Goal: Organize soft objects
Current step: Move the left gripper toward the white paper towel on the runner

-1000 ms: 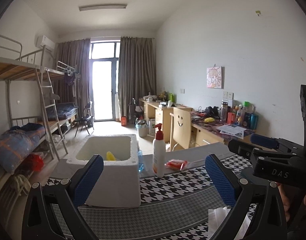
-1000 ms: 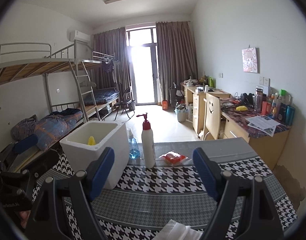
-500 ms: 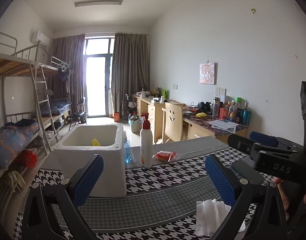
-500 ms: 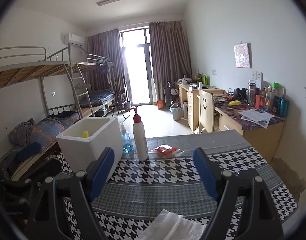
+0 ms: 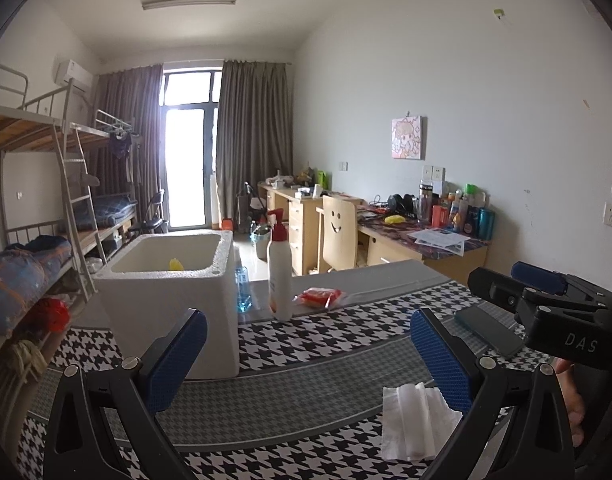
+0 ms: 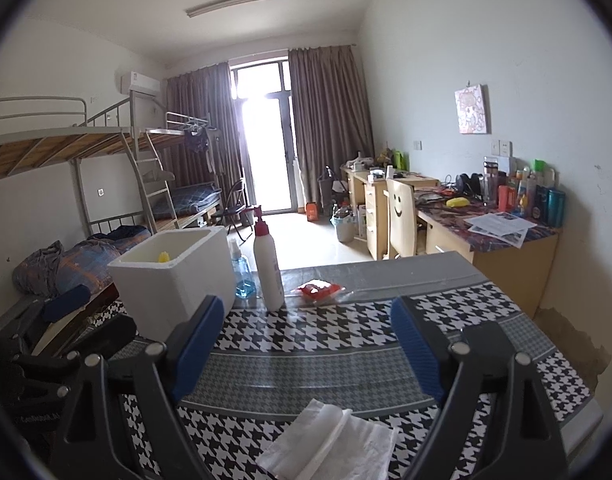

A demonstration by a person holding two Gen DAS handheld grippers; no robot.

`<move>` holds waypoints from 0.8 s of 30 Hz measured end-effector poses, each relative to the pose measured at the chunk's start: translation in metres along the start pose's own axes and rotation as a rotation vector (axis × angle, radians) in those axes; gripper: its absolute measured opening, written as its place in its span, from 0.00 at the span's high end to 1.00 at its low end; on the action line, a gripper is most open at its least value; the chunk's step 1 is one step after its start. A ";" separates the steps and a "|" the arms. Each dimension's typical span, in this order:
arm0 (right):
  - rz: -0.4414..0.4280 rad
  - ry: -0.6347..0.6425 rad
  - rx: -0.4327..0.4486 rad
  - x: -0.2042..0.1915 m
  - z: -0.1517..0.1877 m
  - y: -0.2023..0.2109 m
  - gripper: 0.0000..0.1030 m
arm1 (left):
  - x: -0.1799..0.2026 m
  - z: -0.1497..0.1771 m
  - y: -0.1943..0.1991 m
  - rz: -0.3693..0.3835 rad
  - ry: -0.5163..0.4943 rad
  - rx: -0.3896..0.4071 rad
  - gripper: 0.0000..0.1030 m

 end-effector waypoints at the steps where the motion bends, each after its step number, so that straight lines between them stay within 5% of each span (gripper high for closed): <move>1: 0.004 -0.004 -0.002 0.002 0.002 0.000 0.13 | 0.001 0.001 0.000 0.003 0.000 -0.002 0.01; 24: 0.065 -0.048 -0.058 0.030 0.036 0.007 0.11 | 0.028 0.033 -0.009 0.063 -0.031 -0.095 0.01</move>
Point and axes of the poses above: each gripper's, at about its wrist camera, not at the fingertips, and y roughly against the way its jaws point, x to its right, z to its underside, the point moved 8 cm from there along -y, roughly the way its jaws point, and after that the axes turned 6 degrees about -x, right-handed, at the moved point
